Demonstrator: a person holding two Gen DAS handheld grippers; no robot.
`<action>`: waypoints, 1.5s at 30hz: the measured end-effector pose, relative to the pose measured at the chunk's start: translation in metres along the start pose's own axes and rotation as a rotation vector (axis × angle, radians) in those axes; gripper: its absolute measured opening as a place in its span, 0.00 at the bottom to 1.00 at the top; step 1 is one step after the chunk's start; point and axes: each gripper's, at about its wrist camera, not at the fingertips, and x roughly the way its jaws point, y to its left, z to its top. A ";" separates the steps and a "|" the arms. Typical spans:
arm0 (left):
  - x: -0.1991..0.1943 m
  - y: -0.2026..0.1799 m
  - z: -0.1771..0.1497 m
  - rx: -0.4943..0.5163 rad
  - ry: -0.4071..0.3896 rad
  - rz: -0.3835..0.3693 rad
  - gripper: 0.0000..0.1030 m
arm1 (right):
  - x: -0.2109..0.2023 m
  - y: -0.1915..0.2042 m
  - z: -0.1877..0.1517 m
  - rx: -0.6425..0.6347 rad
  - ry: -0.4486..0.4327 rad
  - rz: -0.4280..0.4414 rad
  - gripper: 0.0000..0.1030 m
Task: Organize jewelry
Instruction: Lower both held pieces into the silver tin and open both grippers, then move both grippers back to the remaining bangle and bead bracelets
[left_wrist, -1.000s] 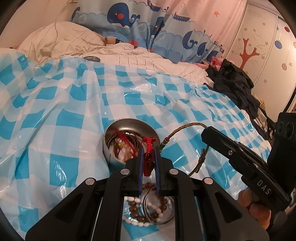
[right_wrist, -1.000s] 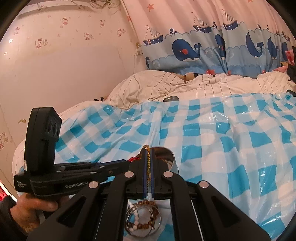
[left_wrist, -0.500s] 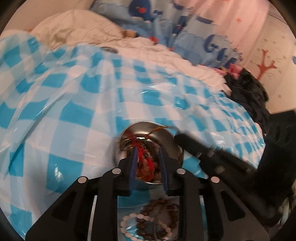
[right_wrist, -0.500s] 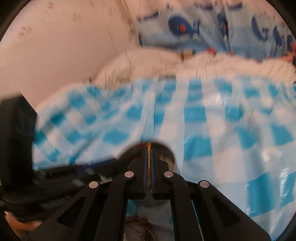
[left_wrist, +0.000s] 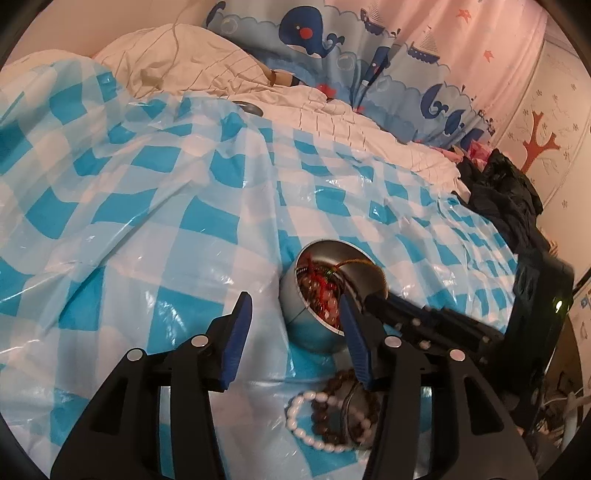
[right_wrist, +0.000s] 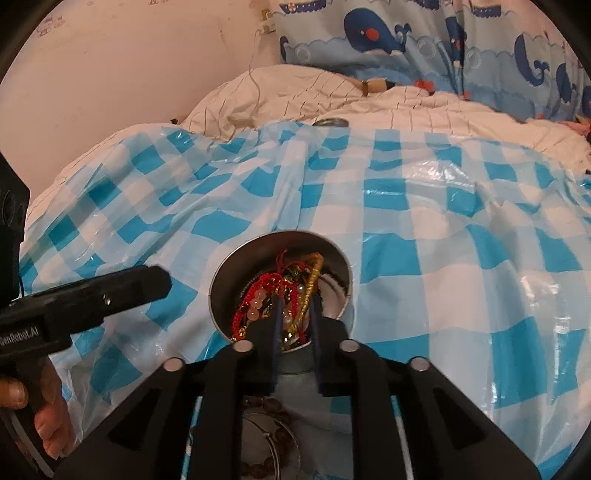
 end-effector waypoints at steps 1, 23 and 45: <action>-0.001 0.000 -0.001 0.012 0.005 0.001 0.46 | -0.003 0.000 -0.001 0.000 -0.005 -0.003 0.23; 0.001 -0.006 -0.016 0.092 0.080 0.001 0.53 | 0.023 -0.009 0.017 0.085 0.051 0.132 0.37; 0.005 -0.021 -0.065 0.291 0.204 0.005 0.54 | -0.038 0.013 -0.065 -0.059 0.101 0.027 0.21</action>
